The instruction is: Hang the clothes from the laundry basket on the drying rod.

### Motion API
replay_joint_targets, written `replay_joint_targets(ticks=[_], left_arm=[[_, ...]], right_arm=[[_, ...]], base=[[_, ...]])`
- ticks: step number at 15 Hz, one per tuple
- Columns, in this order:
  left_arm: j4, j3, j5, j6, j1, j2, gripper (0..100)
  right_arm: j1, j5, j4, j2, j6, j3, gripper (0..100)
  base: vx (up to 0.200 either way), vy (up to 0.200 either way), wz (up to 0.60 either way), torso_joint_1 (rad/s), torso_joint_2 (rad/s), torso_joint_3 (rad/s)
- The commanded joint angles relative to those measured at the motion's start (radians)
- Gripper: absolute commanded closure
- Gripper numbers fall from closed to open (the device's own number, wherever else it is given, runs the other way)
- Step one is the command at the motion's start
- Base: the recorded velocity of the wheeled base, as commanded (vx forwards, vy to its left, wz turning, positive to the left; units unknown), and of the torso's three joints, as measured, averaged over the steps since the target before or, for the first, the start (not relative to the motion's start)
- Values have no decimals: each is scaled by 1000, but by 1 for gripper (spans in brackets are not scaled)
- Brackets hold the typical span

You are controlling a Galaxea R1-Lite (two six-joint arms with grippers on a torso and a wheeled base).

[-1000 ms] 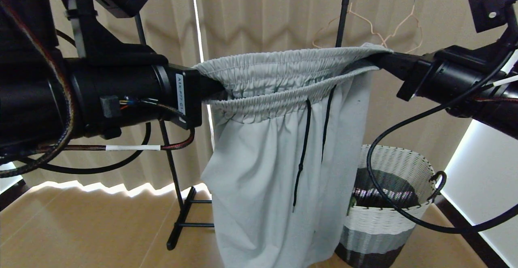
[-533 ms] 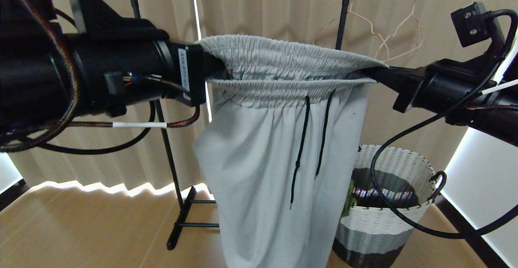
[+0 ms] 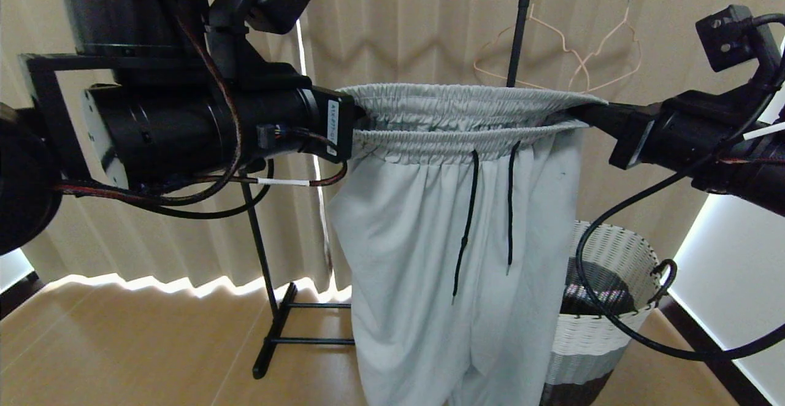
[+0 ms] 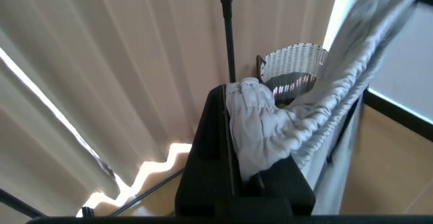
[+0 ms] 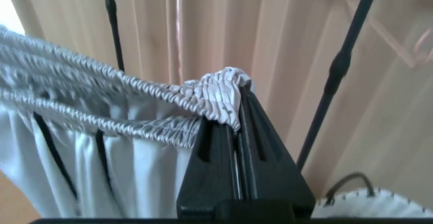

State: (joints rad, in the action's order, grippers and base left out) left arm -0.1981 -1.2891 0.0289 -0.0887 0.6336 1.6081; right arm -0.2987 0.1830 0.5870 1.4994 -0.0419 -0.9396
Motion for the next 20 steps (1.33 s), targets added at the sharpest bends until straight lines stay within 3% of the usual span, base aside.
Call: replay_joint_targets(ticks=[1, 12, 13, 15, 20], left_arm=[[0, 7, 0, 0, -8, 7, 100], [-23, 8, -1, 10, -11, 61, 100], [-83, -38, -1, 20, -31, 133, 100], [-83, -76, -1, 23, -46, 181, 100], [-80, -58, -1, 46, -68, 187, 100]], right_arm=[[-2, 1, 0, 30, -3, -35, 100], [-2, 3, 34, 25, -6, -1, 100], [-3, 9, 24, -33, -6, 48, 100], [-13, 13, 24, -73, -6, 114, 100], [-91, 24, 28, -96, -1, 200, 100]], base=[[0, 0, 0, 0, 0, 0], [0, 0, 0, 0, 0, 0], [0, 0, 0, 0, 0, 0], [0, 0, 0, 0, 0, 0], [0, 0, 0, 0, 0, 0]])
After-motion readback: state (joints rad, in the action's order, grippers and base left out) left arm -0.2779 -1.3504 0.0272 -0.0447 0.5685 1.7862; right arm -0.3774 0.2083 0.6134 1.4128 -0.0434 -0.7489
